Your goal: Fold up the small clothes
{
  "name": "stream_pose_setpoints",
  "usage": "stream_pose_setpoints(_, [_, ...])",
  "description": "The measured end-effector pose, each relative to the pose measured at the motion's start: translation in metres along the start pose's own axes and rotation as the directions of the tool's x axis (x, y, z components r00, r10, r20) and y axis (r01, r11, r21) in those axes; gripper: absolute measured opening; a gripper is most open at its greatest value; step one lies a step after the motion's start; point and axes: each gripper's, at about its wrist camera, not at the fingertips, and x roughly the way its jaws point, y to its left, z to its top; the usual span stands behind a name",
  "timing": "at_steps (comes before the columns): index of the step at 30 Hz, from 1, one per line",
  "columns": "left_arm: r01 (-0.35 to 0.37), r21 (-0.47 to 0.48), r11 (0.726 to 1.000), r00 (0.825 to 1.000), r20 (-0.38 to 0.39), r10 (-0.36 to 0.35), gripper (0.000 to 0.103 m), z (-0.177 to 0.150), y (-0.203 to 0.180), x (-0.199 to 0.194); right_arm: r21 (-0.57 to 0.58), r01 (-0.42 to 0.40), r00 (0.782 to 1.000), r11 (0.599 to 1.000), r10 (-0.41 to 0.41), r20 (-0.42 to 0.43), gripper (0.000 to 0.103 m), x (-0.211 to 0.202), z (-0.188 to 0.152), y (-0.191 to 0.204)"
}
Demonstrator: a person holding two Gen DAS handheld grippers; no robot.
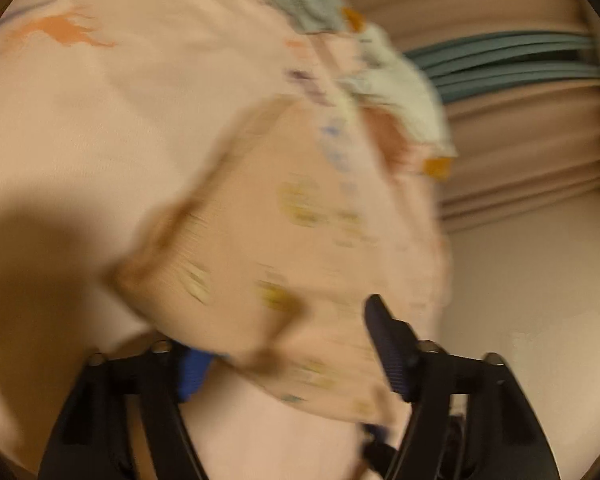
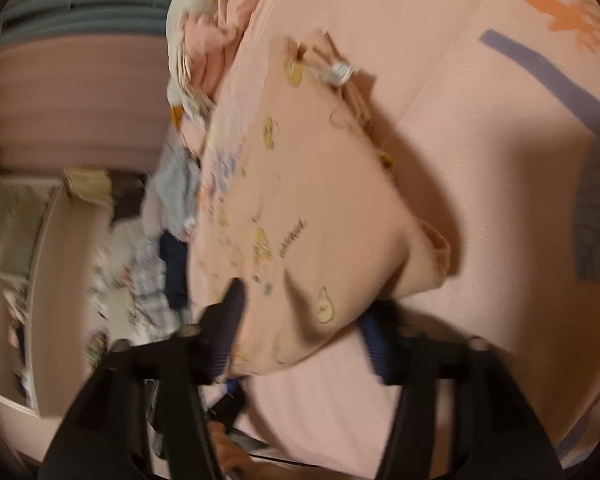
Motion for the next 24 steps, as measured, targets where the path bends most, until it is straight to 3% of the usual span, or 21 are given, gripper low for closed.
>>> stream_pose_setpoints(1, [0.047, 0.02, 0.999, 0.999, -0.024, -0.046, 0.082, -0.002, -0.005, 0.003, -0.011, -0.014, 1.0, 1.0, 0.014, 0.011, 0.07, -0.004, -0.001, 0.005])
stream_pose_setpoints(2, [0.042, 0.043, 0.998, 0.998, -0.045, -0.041, 0.083, -0.004, -0.009, 0.008, -0.032, -0.025, 0.999, 0.999, 0.025, 0.026, 0.07, -0.006, -0.004, 0.01])
stream_pose_setpoints(4, [-0.053, 0.103, 0.993, 0.997, -0.053, 0.058, 0.083, -0.009, -0.013, 0.018, -0.078, -0.023, 0.998, 0.997, 0.027, 0.05, 0.07, -0.009, -0.009, 0.021])
stream_pose_setpoints(6, [-0.158, 0.186, 0.97, 0.985, -0.032, 0.167, 0.083, -0.015, -0.02, 0.026, -0.112, 0.011, 0.999, 0.994, -0.005, 0.051, 0.07, -0.008, -0.014, 0.029])
stream_pose_setpoints(8, [-0.201, 0.269, 0.942, 0.977, -0.011, 0.212, 0.083, -0.022, -0.03, 0.028, -0.162, 0.064, 0.996, 0.985, -0.053, 0.067, 0.071, -0.005, -0.016, 0.036])
stream_pose_setpoints(10, [-0.262, 0.356, 0.897, 0.961, 0.01, 0.276, 0.083, -0.027, -0.041, 0.032, -0.217, 0.13, 0.99, 0.968, -0.114, 0.085, 0.071, -0.005, -0.018, 0.041])
stream_pose_setpoints(12, [-0.263, 0.351, 0.898, 0.961, 0.014, 0.276, 0.083, -0.029, -0.039, 0.028, -0.253, 0.184, 0.981, 0.95, -0.162, 0.104, 0.071, -0.008, -0.014, 0.039])
stream_pose_setpoints(14, [-0.292, 0.297, 0.909, 0.955, 0.034, 0.296, 0.082, -0.026, -0.03, 0.02, -0.284, 0.286, 0.954, 0.915, -0.246, 0.168, 0.071, -0.02, -0.008, 0.044])
stream_pose_setpoints(15, [-0.336, 0.262, 0.904, 0.941, 0.065, 0.331, 0.076, -0.021, -0.026, 0.016, -0.292, 0.326, 0.938, 0.899, -0.271, 0.213, 0.071, -0.024, -0.004, 0.047])
stream_pose_setpoints(16, [-0.364, 0.256, 0.895, 0.931, 0.088, 0.354, 0.069, -0.019, -0.025, 0.013, -0.297, 0.389, 0.905, 0.872, -0.302, 0.298, 0.071, -0.037, -0.002, 0.053])
stream_pose_setpoints(19, [-0.498, 0.269, 0.824, 0.867, 0.18, 0.465, 0.065, -0.01, -0.02, 0.004, -0.297, 0.512, 0.825, 0.806, -0.364, 0.432, 0.07, -0.054, 0.003, 0.071])
stream_pose_setpoints(21, [-0.579, 0.261, 0.772, 0.812, 0.26, 0.522, 0.062, -0.004, -0.014, -0.001, -0.336, 0.53, 0.815, 0.779, -0.358, 0.455, 0.066, -0.052, 0.009, 0.085])
stream_pose_setpoints(22, [-0.588, 0.259, 0.767, 0.806, 0.276, 0.524, 0.059, -0.002, -0.01, -0.002, -0.363, 0.535, 0.815, 0.763, -0.354, 0.458, 0.064, -0.048, 0.012, 0.093])
stream_pose_setpoints(24, [-0.572, 0.264, 0.777, 0.816, 0.282, 0.505, 0.055, 0.002, -0.002, -0.002, -0.386, 0.558, 0.807, 0.735, -0.371, 0.459, 0.063, -0.037, 0.019, 0.104])
